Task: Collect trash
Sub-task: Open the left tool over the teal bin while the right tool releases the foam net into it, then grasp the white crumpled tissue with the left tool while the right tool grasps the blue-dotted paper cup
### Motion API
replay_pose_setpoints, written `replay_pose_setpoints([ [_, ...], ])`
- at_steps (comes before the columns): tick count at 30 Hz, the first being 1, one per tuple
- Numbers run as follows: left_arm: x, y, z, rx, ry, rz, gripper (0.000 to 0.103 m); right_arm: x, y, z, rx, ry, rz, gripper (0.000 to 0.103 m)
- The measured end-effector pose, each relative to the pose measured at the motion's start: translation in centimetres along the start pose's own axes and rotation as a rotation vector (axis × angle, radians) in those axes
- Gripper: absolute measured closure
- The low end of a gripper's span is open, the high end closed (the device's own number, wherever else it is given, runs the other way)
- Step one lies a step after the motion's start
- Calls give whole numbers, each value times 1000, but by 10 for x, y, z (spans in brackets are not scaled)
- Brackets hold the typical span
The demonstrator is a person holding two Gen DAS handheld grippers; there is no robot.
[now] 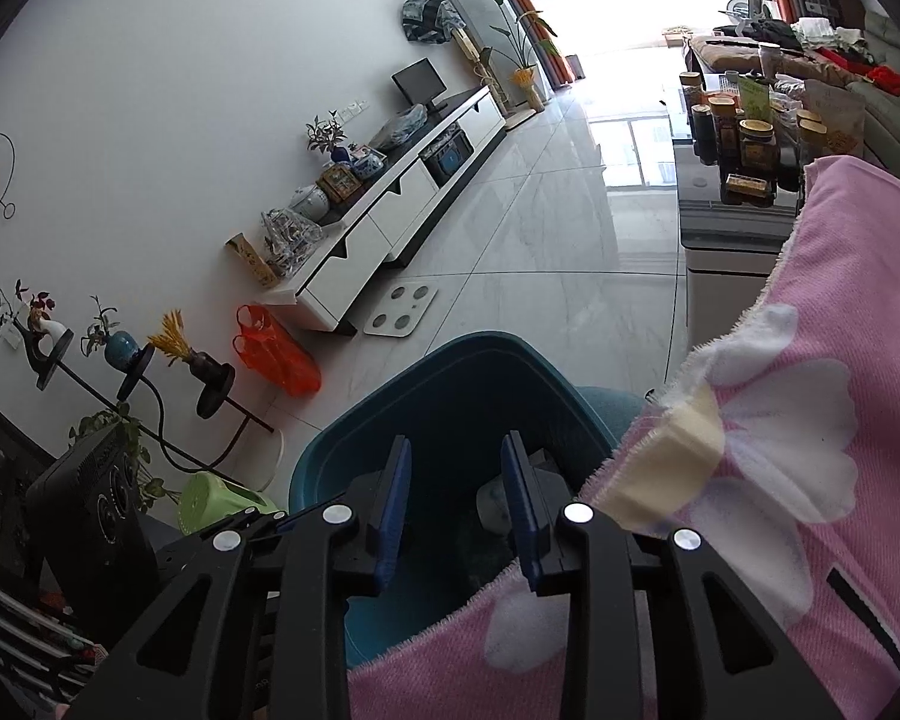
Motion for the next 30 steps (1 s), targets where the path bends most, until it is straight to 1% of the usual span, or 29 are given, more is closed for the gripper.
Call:
replay_pose_setpoints([
  [2, -2, 1, 2, 9, 3, 9, 60, -4, 0, 4, 8, 3, 4, 73],
  [6, -22, -3, 15, 47, 9, 56, 57, -20, -2, 8, 14, 17, 32, 72],
  [8, -32, -1, 24, 72, 2, 81, 55, -32, -3, 9, 8, 22, 54, 69],
  [9, -42, -5, 27, 86, -5, 94, 53, -39, -4, 9, 4, 21, 68, 67],
  [12, -57, -5, 47, 134, -30, 122, 52, -64, -6, 12, -12, 21, 109, 66],
  [16, -69, -9, 82, 194, -90, 136, 51, -102, -12, 23, -24, 4, 179, 65],
  [22, -63, -21, 145, 285, -213, 102, 51, -164, -27, 60, 13, -52, 285, 61],
  [26, -49, -41, 189, 352, -298, 49, 51, -204, -41, 93, 57, -121, 348, 60],
  [28, -43, -53, 209, 386, -338, 19, 51, -221, -49, 111, 85, -161, 370, 57],
  [30, -37, -67, 228, 415, -376, -12, 50, -234, -55, 129, 115, -200, 384, 57],
])
Point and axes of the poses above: each gripper's, at about its wrist camera, not at the fingertips, and x roughly the way its jaws point, z to its right, y to its top, the point moved 3 cm from there along x, roughly the way its jaws point, and after that the axes turned 9 degrees about -y, right-handed, at the moved point
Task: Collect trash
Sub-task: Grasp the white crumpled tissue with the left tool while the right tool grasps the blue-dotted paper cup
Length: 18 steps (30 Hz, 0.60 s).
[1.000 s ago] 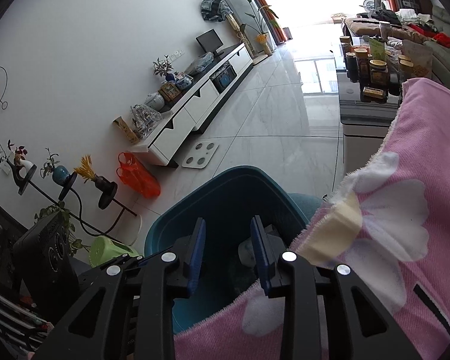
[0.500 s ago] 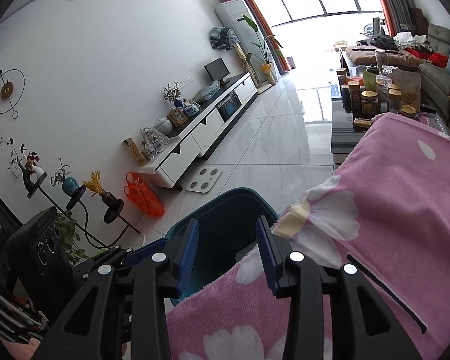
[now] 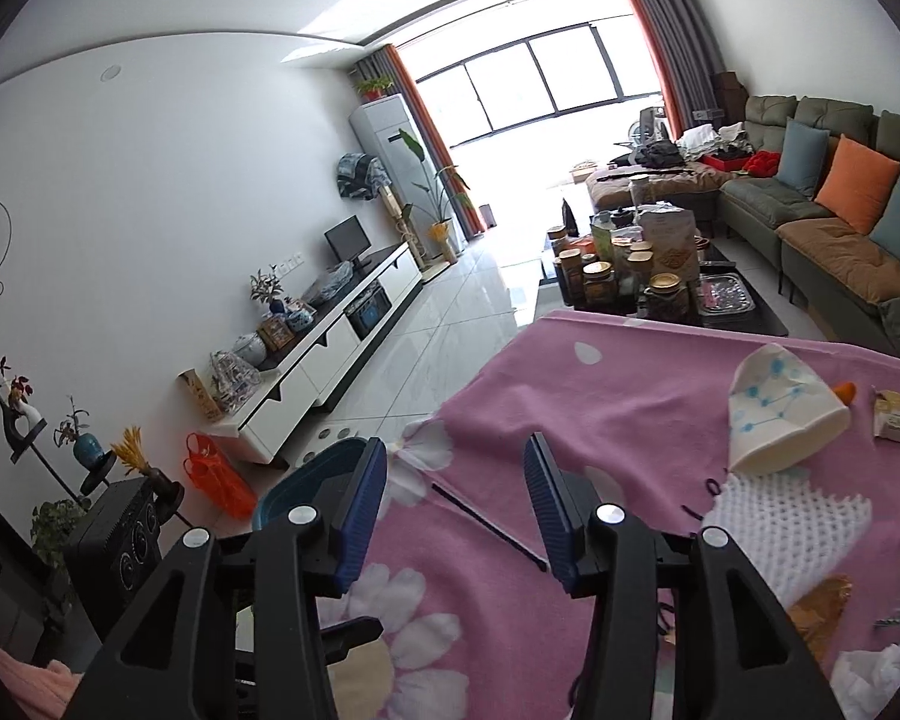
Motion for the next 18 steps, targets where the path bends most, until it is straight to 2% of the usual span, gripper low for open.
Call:
replay_pose_setpoints([
  [9, 46, -5, 69, 63, -191, -100, 42, -26, -18, 80, 109, -145, 5, 56],
  [13, 65, -9, 87, 73, -238, -152, 41, -31, -25, 95, 130, -166, 8, 56],
  [18, 87, -16, 104, 89, -258, -213, 41, -36, -32, 108, 149, -172, 11, 56],
])
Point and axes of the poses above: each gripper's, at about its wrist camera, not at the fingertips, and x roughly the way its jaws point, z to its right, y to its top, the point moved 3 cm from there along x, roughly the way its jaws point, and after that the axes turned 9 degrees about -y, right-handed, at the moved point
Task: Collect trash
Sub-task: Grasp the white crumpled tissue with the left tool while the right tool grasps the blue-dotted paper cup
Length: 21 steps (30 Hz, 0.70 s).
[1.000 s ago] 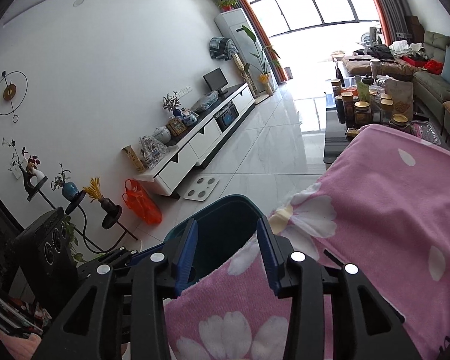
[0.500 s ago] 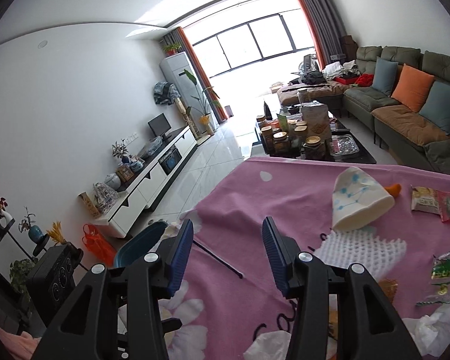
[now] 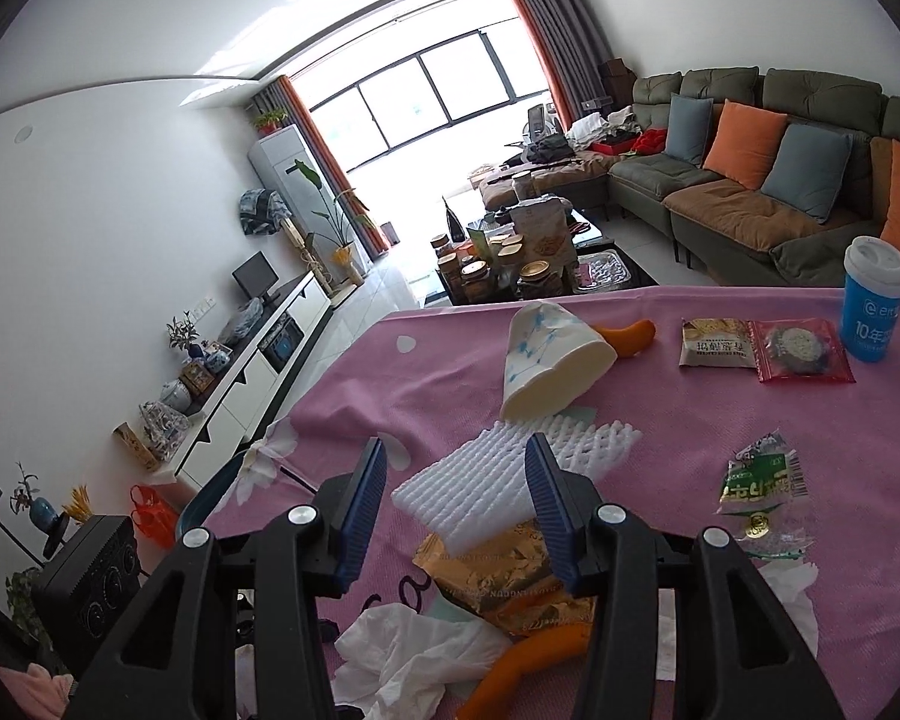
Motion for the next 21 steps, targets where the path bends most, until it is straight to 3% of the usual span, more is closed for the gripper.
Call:
replay_pose_setpoints([
  [10, 20, 3, 19, 65, 26, -36, 40, 16, 14, 18, -6, -35, -15, 52],
  [15, 22, 4, 22, 84, 32, -43, 65, 42, 36, 26, -11, -67, -62, 46],
  [21, 19, 1, 23, 88, 4, -42, 86, 81, 58, 37, -5, -92, -126, 42],
])
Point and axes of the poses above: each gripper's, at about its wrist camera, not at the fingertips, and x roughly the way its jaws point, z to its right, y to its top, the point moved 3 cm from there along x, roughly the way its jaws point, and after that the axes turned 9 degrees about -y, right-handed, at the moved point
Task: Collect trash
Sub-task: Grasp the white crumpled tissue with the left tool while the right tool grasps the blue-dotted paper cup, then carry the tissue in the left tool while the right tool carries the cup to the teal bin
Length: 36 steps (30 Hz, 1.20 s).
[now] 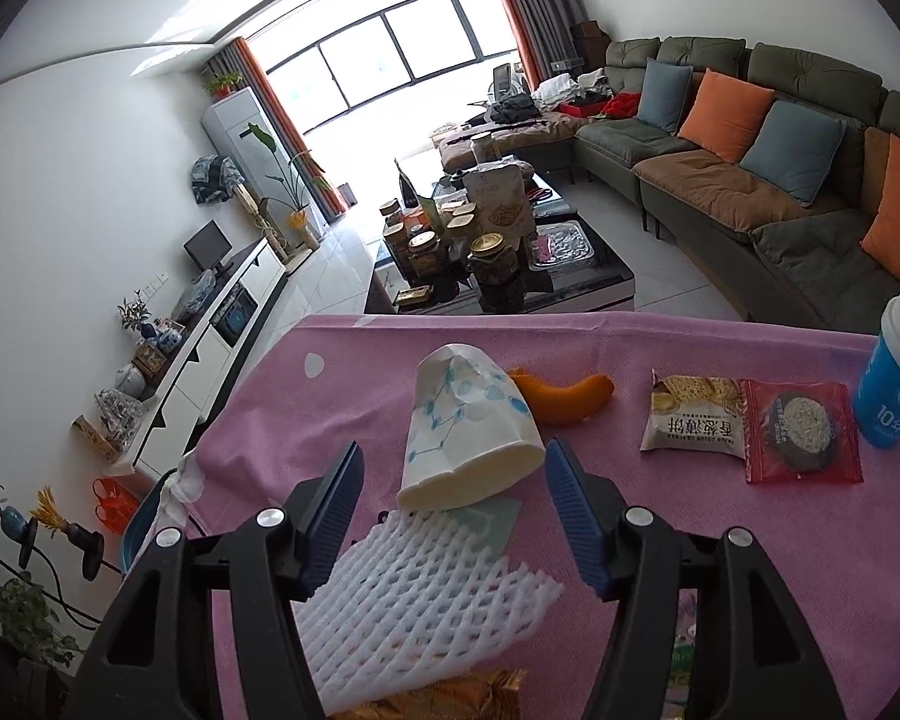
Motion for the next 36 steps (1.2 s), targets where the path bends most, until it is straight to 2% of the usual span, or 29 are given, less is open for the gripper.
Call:
replay_pose_setpoints([
  [6, -9, -4, -3, -5, -17, 16, 97, 34, 11, 4, 13, 3, -79, 41],
  [14, -29, -12, -20, -48, -26, 56, 98, 50, 7, 3, 37, 53, -143, 43],
  [18, -39, -15, -32, -84, -6, 74, 98, 55, 3, 3, 35, 54, -168, 64],
  [27, -62, -15, -46, -117, 34, 120, 98, 47, 2, 1, 33, 71, -125, 72],
  [36, -84, -16, -54, -129, 76, 162, 98, 23, 6, -7, 29, 89, -53, 73],
])
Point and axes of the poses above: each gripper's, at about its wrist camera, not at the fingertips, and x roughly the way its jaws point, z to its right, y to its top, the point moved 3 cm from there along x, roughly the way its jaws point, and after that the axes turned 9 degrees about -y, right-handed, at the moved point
